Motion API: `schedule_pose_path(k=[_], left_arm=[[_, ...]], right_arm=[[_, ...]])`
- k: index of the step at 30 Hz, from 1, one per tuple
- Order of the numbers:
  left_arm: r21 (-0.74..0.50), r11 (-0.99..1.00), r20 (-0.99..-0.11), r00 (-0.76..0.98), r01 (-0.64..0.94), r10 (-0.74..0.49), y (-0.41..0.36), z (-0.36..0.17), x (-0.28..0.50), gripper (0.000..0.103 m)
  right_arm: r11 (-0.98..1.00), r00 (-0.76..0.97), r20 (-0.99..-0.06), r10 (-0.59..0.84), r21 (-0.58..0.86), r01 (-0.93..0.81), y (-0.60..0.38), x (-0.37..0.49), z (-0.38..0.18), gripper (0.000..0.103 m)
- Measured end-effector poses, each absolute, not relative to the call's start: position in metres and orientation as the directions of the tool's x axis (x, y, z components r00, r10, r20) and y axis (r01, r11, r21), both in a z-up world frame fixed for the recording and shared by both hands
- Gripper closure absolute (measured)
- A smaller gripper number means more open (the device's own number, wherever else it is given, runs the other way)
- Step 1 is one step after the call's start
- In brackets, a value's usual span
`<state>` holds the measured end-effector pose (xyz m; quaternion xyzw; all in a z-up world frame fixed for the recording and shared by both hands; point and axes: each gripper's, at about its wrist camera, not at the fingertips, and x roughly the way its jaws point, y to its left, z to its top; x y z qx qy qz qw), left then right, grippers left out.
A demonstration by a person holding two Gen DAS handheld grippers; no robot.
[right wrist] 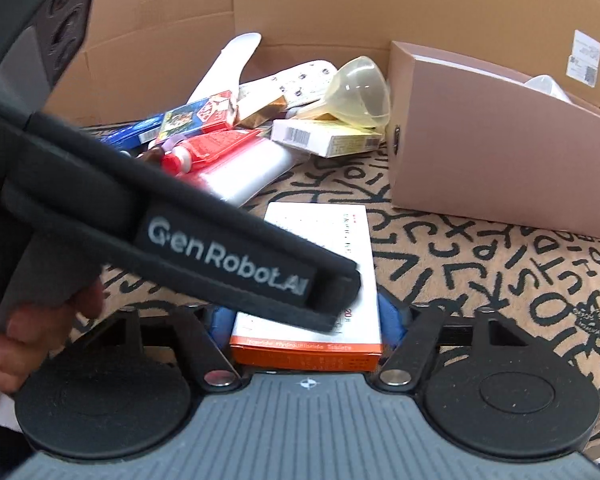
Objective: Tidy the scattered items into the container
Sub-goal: 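Close the right gripper on the white-and-orange medicine box, then lift the medicine box with the right gripper and carry it over the cardboard box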
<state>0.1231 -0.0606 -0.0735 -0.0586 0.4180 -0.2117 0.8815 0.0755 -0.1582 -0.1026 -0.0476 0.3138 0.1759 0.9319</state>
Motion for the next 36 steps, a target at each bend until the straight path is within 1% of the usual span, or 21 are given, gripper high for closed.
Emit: schedule_pose_path(k=[2, 4, 5, 6, 10, 12, 13, 15, 16, 18, 20, 23, 26, 28, 29, 30, 31, 33, 36], left_arm=[[-0.307, 0.902, -0.711, 0.558, 0.303, -0.429, -0.053, -0.073, 0.125, 0.043], [-0.336, 0.898, -0.708, 0.552, 0.286, -0.440, -0.047, -0.073, 0.126, 0.043], [-0.350, 0.894, -0.705, 0.550, 0.281, -0.448, -0.045, -0.074, 0.127, 0.040], [-0.364, 0.890, -0.701, 0.549, 0.275, -0.456, -0.043, -0.074, 0.127, 0.034], [-0.401, 0.879, -0.691, 0.545, 0.259, -0.476, -0.035, -0.071, 0.138, 0.029], [-0.365, 0.895, -0.686, 0.577, 0.254, -0.444, -0.034, -0.066, 0.145, 0.019], [-0.352, 0.897, -0.684, 0.580, 0.268, -0.442, -0.034, -0.065, 0.148, 0.017], [-0.340, 0.894, -0.683, 0.577, 0.292, -0.448, -0.036, -0.063, 0.155, 0.016], [-0.341, 0.890, -0.684, 0.570, 0.302, -0.455, -0.038, -0.063, 0.158, 0.016], [-0.333, 0.887, -0.687, 0.561, 0.321, -0.461, -0.041, -0.064, 0.161, 0.016], [-0.315, 0.886, -0.690, 0.559, 0.340, -0.460, -0.046, -0.067, 0.162, 0.016], [-0.287, 0.884, -0.694, 0.556, 0.369, -0.457, -0.052, -0.072, 0.163, 0.016], [-0.272, 0.879, -0.695, 0.552, 0.392, -0.461, -0.057, -0.076, 0.164, 0.016], [-0.266, 0.873, -0.695, 0.547, 0.408, -0.467, -0.060, -0.075, 0.162, 0.017], [-0.258, 0.869, -0.695, 0.543, 0.423, -0.471, -0.062, -0.075, 0.159, 0.024], [-0.250, 0.864, -0.695, 0.540, 0.438, -0.475, -0.064, -0.075, 0.157, 0.030], [-0.242, 0.858, -0.694, 0.537, 0.452, -0.479, -0.065, -0.074, 0.154, 0.032], [-0.226, 0.847, -0.694, 0.531, 0.481, -0.486, -0.069, -0.074, 0.149, 0.036], [-0.250, 0.847, -0.690, 0.527, 0.468, -0.496, -0.066, -0.076, 0.152, 0.040]], right_arm=[[0.934, 0.745, -0.599, 0.295, 0.017, -0.357, -0.158, 0.075, -0.103, 0.031], [0.932, 0.746, -0.597, 0.296, 0.007, -0.364, -0.157, 0.074, -0.103, 0.031], [0.930, 0.744, -0.597, 0.300, 0.011, -0.366, -0.158, 0.074, -0.102, 0.031], [0.929, 0.742, -0.596, 0.306, 0.018, -0.368, -0.160, 0.074, -0.103, 0.031], [0.917, 0.737, -0.586, 0.338, 0.029, -0.398, -0.168, 0.073, -0.104, 0.031], [0.905, 0.739, -0.574, 0.353, 0.008, -0.425, -0.172, 0.070, -0.105, 0.031], [0.899, 0.740, -0.568, 0.359, -0.002, -0.438, -0.174, 0.069, -0.106, 0.031], [0.891, 0.739, -0.564, 0.368, -0.014, -0.454, -0.177, 0.070, -0.106, 0.031], [0.890, 0.741, -0.563, 0.365, -0.020, -0.455, -0.178, 0.072, -0.106, 0.029], [0.908, 0.763, -0.564, 0.316, -0.054, -0.416, -0.179, 0.077, -0.105, 0.013], [0.924, 0.778, -0.567, 0.272, -0.074, -0.376, -0.182, 0.079, -0.103, 0.013], [0.934, 0.771, -0.577, 0.270, -0.036, -0.354, -0.193, 0.073, -0.100, 0.013], [0.937, 0.765, -0.590, 0.259, -0.039, -0.347, -0.196, 0.069, -0.102, 0.013], [0.938, 0.762, -0.593, 0.258, -0.033, -0.344, -0.196, 0.070, -0.105, 0.014], [0.940, 0.759, -0.594, 0.265, -0.017, -0.341, -0.196, 0.072, -0.106, 0.015], [0.940, 0.755, -0.596, 0.273, -0.001, -0.341, -0.196, 0.074, -0.106, 0.019], [0.941, 0.756, -0.596, 0.272, 0.001, -0.338, -0.196, 0.073, -0.106, 0.022], [0.943, 0.756, -0.596, 0.269, 0.005, -0.332, -0.197, 0.073, -0.106, 0.021], [0.946, 0.757, -0.597, 0.266, 0.011, -0.323, -0.198, 0.072, -0.105, 0.021]])
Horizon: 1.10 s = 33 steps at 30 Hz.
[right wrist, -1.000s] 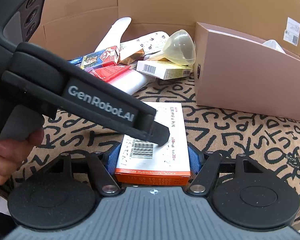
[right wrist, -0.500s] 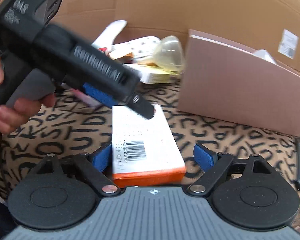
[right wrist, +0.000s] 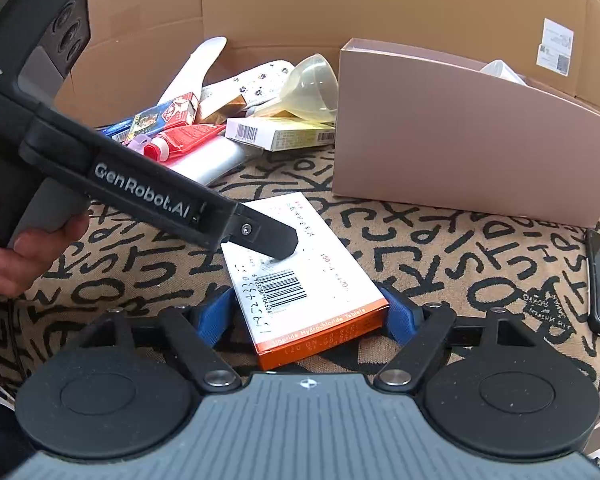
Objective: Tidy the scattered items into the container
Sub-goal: 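Lift the medicine box with the right gripper and carry it over the cardboard box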
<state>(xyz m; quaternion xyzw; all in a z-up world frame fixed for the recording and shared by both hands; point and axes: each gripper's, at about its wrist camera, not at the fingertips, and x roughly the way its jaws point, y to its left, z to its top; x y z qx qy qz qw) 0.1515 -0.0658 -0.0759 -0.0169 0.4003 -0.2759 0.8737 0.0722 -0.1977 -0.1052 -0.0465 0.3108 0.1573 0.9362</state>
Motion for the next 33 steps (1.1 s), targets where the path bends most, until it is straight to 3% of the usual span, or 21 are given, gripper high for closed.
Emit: schedule_pose_path(k=[11, 33], left_arm=[[-0.229, 0.872, -0.656, 0.593, 0.432, -0.467, -0.056, -0.059, 0.140, 0.048], [-0.154, 0.861, -0.460, 0.737, 0.484, -0.496, -0.081, 0.056, 0.156, 0.048]], right_arm=[[0.943, 0.771, -0.574, 0.274, 0.004, -0.332, -0.193, 0.069, -0.095, 0.022], [0.933, 0.897, -0.357, 0.260, -0.145, -0.328, -0.218, 0.098, -0.002, 0.022]])
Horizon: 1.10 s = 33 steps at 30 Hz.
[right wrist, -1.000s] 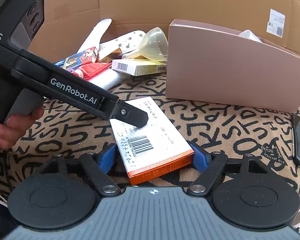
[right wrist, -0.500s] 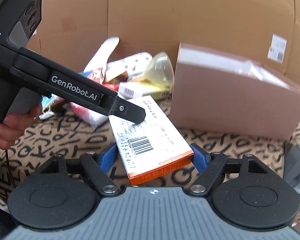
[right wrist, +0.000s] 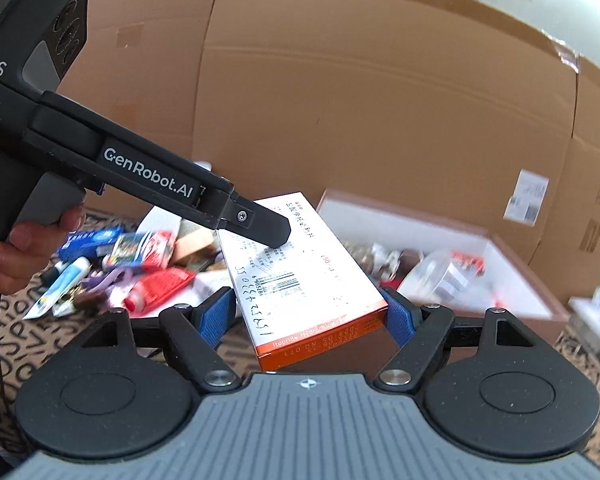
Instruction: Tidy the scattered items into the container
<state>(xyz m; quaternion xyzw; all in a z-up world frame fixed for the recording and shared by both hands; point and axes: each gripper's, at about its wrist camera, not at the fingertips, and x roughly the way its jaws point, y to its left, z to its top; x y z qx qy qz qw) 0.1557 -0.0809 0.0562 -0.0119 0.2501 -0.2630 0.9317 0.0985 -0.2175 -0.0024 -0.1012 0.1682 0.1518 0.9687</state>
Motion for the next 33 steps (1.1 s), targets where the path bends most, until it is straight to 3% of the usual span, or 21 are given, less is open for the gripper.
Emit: schedule_pose_path(k=[9, 25, 27, 28, 29, 30, 31, 33], left_arm=[[-0.115, 0.847, -0.431, 0.742, 0.519, -0.513, -0.132, 0.087, 0.219, 0.048], [-0.098, 0.821, -0.479, 0.697, 0.562, -0.534, -0.236, 0.072, 0.368, 0.047], [-0.135, 0.826, -0.473, 0.697, 0.547, -0.539, -0.242, 0.068, 0.384, 0.031], [-0.152, 0.831, -0.470, 0.700, 0.536, -0.538, -0.244, 0.065, 0.390, 0.029], [-0.170, 0.833, -0.482, 0.693, 0.526, -0.537, -0.246, 0.062, 0.397, 0.021], [-0.189, 0.835, -0.494, 0.685, 0.517, -0.536, -0.247, 0.058, 0.404, 0.007], [-0.207, 0.837, -0.506, 0.677, 0.506, -0.535, -0.249, 0.054, 0.412, 0.000], [-0.231, 0.848, -0.530, 0.669, 0.478, -0.522, -0.244, 0.048, 0.416, 0.000]], right_arm=[[0.949, 0.923, -0.313, 0.222, -0.149, -0.278, -0.257, 0.154, 0.019, 0.022], [0.988, 0.924, -0.364, 0.113, -0.055, -0.143, -0.338, 0.280, 0.012, 0.022], [0.992, 0.927, -0.365, 0.091, -0.052, -0.118, -0.342, 0.293, 0.011, 0.022], [0.993, 0.927, -0.365, 0.080, -0.050, -0.105, -0.344, 0.299, 0.010, 0.021], [0.994, 0.928, -0.366, 0.069, -0.049, -0.093, -0.346, 0.306, 0.009, 0.021], [0.996, 0.928, -0.367, 0.057, -0.048, -0.080, -0.348, 0.312, 0.008, 0.018], [0.996, 0.927, -0.374, 0.041, -0.055, -0.066, -0.349, 0.314, 0.006, 0.013], [0.997, 0.922, -0.387, 0.008, -0.070, -0.038, -0.350, 0.318, 0.003, 0.008]])
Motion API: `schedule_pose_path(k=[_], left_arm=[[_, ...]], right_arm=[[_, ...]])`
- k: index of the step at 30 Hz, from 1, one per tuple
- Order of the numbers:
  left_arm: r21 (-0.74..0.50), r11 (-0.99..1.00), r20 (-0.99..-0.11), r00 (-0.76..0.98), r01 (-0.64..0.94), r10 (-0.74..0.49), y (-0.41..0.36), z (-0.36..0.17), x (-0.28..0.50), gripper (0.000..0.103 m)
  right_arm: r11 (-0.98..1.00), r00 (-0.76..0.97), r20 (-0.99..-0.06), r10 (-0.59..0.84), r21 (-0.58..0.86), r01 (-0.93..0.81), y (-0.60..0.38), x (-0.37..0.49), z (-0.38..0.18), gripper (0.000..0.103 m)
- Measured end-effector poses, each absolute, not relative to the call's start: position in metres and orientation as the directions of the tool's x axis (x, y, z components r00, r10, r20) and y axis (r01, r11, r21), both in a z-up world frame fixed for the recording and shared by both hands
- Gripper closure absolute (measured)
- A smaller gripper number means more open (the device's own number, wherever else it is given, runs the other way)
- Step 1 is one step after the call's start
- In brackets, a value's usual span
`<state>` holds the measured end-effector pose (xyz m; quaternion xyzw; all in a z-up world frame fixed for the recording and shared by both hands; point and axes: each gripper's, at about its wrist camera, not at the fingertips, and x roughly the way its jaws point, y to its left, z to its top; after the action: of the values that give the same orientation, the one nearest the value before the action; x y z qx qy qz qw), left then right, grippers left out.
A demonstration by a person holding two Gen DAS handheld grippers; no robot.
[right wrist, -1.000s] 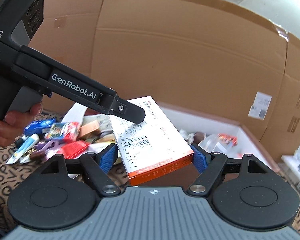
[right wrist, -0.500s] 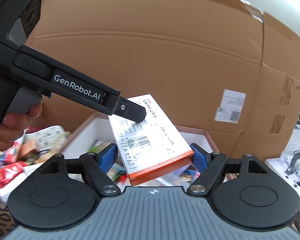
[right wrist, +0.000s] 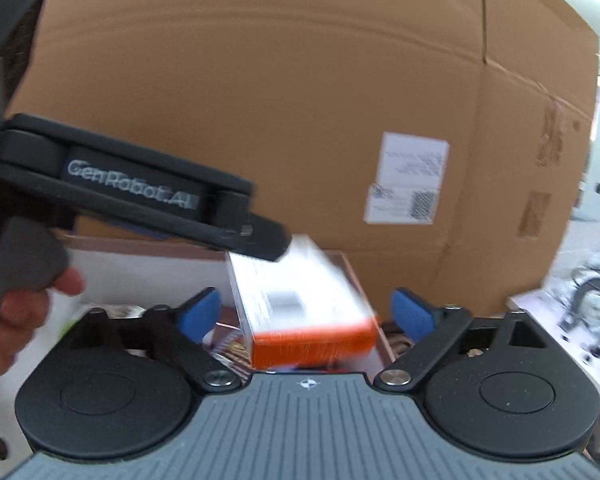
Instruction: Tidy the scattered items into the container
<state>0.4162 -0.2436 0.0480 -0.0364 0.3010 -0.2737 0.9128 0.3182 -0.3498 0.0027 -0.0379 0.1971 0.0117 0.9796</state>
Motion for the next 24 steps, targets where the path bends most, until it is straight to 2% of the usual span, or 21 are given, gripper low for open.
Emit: schedule_pose_path(k=[4, 14, 19, 24], left_arm=[[-0.258, 0.849, -0.530, 0.668, 0.461, -0.523, -0.225, 0.048, 0.416, 0.000], [-0.219, 0.835, -0.507, 0.672, 0.505, -0.539, -0.197, 0.068, 0.376, 0.000], [-0.180, 0.842, -0.518, 0.679, 0.508, -0.520, -0.172, 0.075, 0.337, 0.000], [-0.142, 0.873, -0.476, 0.741, 0.467, -0.474, -0.120, 0.077, 0.275, 0.000]], right_arm=[[0.998, 0.922, -0.386, -0.010, -0.065, -0.017, -0.351, 0.307, 0.004, 0.008], [1.000, 0.931, -0.365, -0.020, -0.029, 0.010, -0.352, 0.263, 0.014, 0.004], [1.000, 0.946, -0.325, -0.018, -0.009, 0.016, -0.339, 0.230, 0.023, 0.002], [1.000, 0.965, -0.260, 0.024, 0.000, -0.025, -0.324, 0.187, 0.036, 0.001]])
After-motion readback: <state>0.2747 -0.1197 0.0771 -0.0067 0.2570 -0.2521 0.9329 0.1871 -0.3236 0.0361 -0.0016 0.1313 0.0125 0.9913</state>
